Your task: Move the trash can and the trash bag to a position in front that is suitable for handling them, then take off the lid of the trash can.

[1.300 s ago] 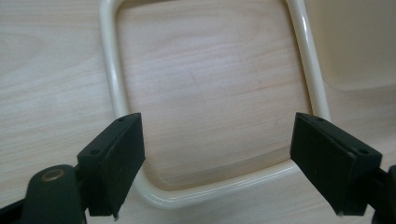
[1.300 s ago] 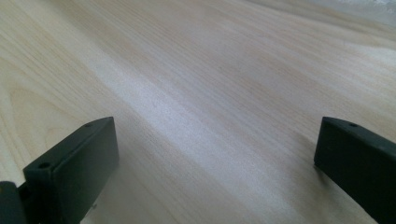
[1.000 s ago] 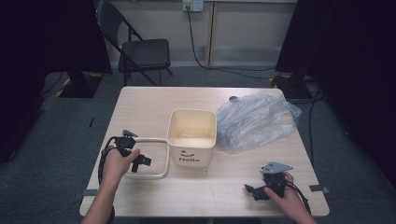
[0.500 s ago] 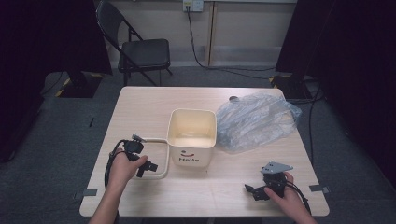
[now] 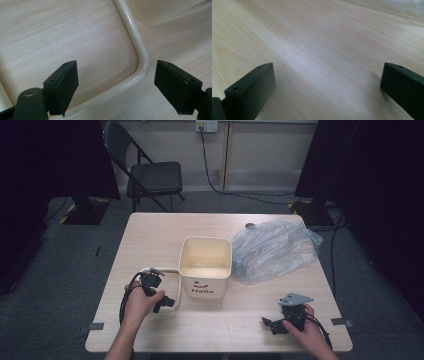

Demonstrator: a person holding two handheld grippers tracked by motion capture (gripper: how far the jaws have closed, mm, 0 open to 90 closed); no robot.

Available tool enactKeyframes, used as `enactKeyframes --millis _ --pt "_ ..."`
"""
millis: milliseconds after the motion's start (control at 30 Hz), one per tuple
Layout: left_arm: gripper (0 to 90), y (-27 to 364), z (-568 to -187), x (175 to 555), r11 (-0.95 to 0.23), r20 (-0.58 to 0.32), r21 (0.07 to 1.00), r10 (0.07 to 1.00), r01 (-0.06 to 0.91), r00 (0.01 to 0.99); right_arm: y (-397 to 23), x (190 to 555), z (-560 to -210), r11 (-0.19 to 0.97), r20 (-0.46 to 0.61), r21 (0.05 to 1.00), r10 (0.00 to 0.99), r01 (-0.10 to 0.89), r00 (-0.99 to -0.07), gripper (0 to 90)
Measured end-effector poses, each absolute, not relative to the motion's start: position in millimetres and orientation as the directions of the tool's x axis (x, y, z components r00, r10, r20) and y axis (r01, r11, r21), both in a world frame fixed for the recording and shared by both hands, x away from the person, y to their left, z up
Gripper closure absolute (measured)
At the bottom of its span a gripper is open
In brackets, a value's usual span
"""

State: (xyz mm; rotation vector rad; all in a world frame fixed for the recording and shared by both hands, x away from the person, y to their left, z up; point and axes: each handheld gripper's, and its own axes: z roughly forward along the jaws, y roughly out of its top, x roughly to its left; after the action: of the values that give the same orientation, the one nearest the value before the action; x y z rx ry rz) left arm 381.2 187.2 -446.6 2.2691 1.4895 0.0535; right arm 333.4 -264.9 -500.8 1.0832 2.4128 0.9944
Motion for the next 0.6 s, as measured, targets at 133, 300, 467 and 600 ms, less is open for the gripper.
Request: enactKeyframes --millis 133,300,467,600 --pt "18.9 183.9 -450.8 379.3 -0.358 -0.198 0.357 0.874 0.863 0.444 -264.4 333.1 -500.7 0.469 -0.003 0.705 0.752 0.532 -0.659 0.0" --pt "18.8 182.1 -445.1 375.4 -0.388 -0.176 0.346 0.867 0.854 0.466 -263.5 334.0 -484.9 0.522 -0.007 0.655 0.728 0.546 -0.686 18.4" --pt "18.8 177.6 -441.2 372.1 -0.401 -0.189 0.352 0.854 0.846 0.484 -259.6 344.2 -470.5 0.585 -0.033 0.605 0.696 0.540 -0.717 13.2" --pt "18.8 173.6 -440.8 370.0 -0.412 -0.197 0.356 0.844 0.839 0.499 -252.8 357.1 -463.9 0.612 -0.040 0.575 0.684 0.543 -0.728 13.9"
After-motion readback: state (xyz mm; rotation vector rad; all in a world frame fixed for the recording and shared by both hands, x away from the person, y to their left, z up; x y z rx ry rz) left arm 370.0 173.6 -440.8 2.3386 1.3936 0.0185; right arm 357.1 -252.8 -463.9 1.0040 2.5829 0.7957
